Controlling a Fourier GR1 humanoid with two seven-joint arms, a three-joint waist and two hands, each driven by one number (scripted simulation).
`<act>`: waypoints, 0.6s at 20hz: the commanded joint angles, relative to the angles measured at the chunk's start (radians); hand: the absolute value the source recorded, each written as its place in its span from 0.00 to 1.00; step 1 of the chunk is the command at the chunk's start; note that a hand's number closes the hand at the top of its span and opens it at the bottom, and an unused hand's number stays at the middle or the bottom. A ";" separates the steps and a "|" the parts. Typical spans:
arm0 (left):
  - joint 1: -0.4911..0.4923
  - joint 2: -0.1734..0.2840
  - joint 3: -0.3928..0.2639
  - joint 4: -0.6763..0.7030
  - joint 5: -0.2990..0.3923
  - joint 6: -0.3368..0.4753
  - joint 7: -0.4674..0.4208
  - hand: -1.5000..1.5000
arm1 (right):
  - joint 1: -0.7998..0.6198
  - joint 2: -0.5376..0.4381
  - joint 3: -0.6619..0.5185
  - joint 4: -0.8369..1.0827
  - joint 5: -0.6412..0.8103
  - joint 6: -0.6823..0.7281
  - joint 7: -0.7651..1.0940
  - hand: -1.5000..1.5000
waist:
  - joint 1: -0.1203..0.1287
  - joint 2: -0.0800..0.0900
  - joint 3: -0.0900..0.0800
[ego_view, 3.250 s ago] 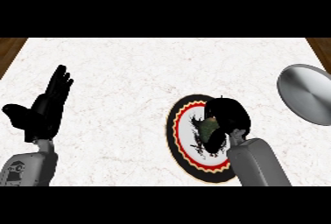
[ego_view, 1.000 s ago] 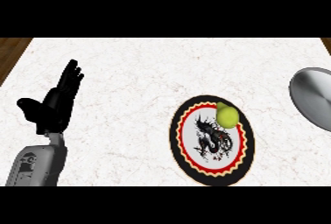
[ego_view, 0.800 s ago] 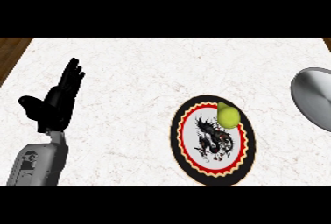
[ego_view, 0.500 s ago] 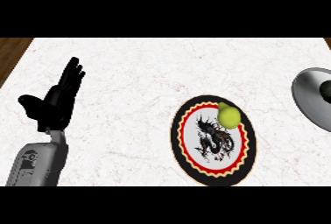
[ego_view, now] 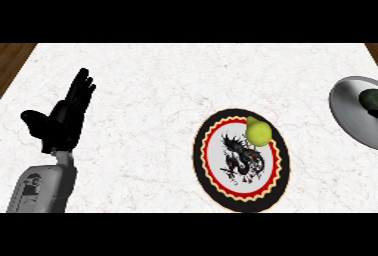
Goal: Pick the squash from the plate and place it in the pan
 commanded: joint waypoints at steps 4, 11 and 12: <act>-0.008 0.002 0.008 -0.014 -0.020 0.031 0.020 0.50 | 0.064 -0.001 -0.119 -0.007 -0.178 0.120 -0.158 0.00 | -0.033 -0.014 -0.004; 0.079 0.026 0.036 -0.018 -0.005 0.002 -0.020 0.50 | 0.233 -0.002 -0.131 -0.122 -0.286 0.443 -0.232 0.00 | -0.069 -0.031 -0.010; 0.007 0.060 0.076 0.016 0.023 -0.007 0.029 0.50 | 0.243 0.011 -0.126 -0.151 -0.290 0.463 -0.242 0.00 | -0.082 -0.033 -0.011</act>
